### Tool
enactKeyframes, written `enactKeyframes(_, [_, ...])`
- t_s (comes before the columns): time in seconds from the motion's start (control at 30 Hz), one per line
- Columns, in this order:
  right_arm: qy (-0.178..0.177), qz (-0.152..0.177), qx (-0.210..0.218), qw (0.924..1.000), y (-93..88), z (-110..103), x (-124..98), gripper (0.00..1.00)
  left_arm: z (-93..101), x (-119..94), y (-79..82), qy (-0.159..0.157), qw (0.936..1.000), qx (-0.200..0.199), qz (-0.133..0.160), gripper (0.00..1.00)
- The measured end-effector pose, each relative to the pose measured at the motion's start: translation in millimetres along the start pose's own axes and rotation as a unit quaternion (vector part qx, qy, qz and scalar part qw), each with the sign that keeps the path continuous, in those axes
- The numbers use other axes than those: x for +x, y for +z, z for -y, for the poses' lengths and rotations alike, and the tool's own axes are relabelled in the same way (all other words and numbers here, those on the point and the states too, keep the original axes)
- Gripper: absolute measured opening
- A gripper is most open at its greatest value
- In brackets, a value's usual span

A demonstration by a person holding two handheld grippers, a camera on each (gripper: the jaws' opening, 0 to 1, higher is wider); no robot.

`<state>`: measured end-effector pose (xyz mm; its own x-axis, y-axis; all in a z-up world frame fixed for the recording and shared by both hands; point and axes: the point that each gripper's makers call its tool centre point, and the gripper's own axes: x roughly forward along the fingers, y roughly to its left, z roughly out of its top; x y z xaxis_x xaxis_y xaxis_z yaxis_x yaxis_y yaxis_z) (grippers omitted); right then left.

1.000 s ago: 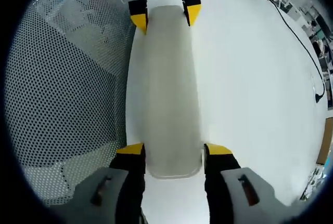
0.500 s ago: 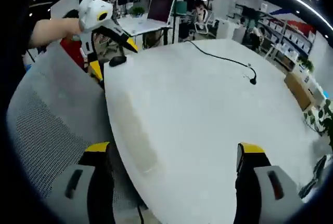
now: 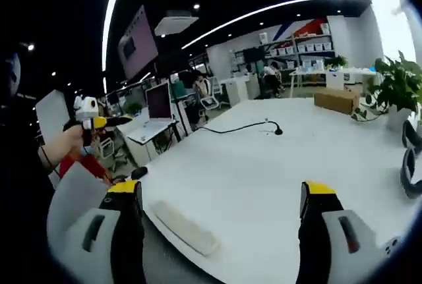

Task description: Arrange the utensils inside the cutlery case until each visible utensil rests in its matching compartment.

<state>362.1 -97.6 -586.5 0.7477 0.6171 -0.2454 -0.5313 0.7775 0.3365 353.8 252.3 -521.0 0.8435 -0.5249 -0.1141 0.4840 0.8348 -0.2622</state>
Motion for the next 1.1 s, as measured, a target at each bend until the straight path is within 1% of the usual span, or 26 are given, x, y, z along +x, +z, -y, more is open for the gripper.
enactKeyframes(0.03, [-0.002,0.011,0.018,0.9998,-1.2,-1,-2,0.99,-2.4,-6,1.9,0.007,0.9996,-0.017,0.02,1.0])
enactKeyframes(0.07, [-0.009,0.023,0.037,0.999,-4.0,1,-5,0.99,-4.3,-11,0.6,0.011,0.9991,-0.031,0.026,1.0])
enactKeyframes(0.13, [-0.021,0.033,0.06,0.9974,-10.3,4,-8,0.99,-6.9,-18,-9.0,0.016,0.9982,-0.052,0.024,1.0])
enactKeyframes(0.23, [-0.042,0.028,0.094,0.9942,-26.6,13,-11,0.99,-13.6,-25,-25.0,0.029,0.998,-0.056,0.011,1.0])
enactKeyframes(0.33, [-0.05,0.037,0.112,0.9918,-33.8,17,-14,0.99,-19.1,-33,-34.3,0.037,0.9962,-0.078,0.014,1.0])
enactKeyframes(0.4, [-0.052,0.027,0.122,0.9908,-41.0,15,-15,0.98,-23.7,-36,-39.3,0.044,0.9953,-0.085,0.015,1.0])
enactKeyframes(0.47, [-0.053,0.02,0.125,0.9906,-47.6,14,-14,0.98,-25.4,-37,-45.7,0.05,0.9944,-0.092,0.015,1.0])
enactKeyframes(0.5, [-0.053,0.017,0.125,0.9906,-49.5,13,-14,0.98,-22.2,-37,-47.6,0.051,0.9942,-0.093,0.017,1.0])
enactKeyframes(0.57, [-0.052,0.012,0.126,0.9906,-52.5,12,-12,0.97,-16.0,-34,-57.3,0.049,0.9941,-0.097,0.003,1.0])
enactKeyframes(0.63, [-0.047,0.015,0.131,0.9901,-52.0,11,-9,0.95,-14.3,-32,-63.1,0.048,0.9942,-0.097,-0.004,1.0])
enactKeyframes(0.67, [-0.037,0.014,0.137,0.9898,-51.6,7,-8,0.92,-13.2,-31,-64.3,0.047,0.9942,-0.096,-0.007,1.0])
enactKeyframes(0.7, [-0.034,0.015,0.136,0.99,-50.9,5,-7,0.89,-13.7,-30,-64.7,0.046,0.9944,-0.095,-0.009,1.0])
enactKeyframes(0.73, [-0.031,0.016,0.134,0.9903,-50.4,5,-6,0.88,-13.4,-29,-64.5,0.045,0.9945,-0.095,-0.009,1.0])
enactKeyframes(1.03, [-0.029,0.014,0.143,0.9893,-52.5,6,-4,0.88,-19.4,-28,-64.4,0.045,0.9938,-0.101,-0.012,1.0])
enactKeyframes(1.1, [-0.024,0.011,0.139,0.99,-53.5,5,-3,0.87,-20.2,-27,-65.2,0.045,0.9937,-0.102,-0.015,1.0])
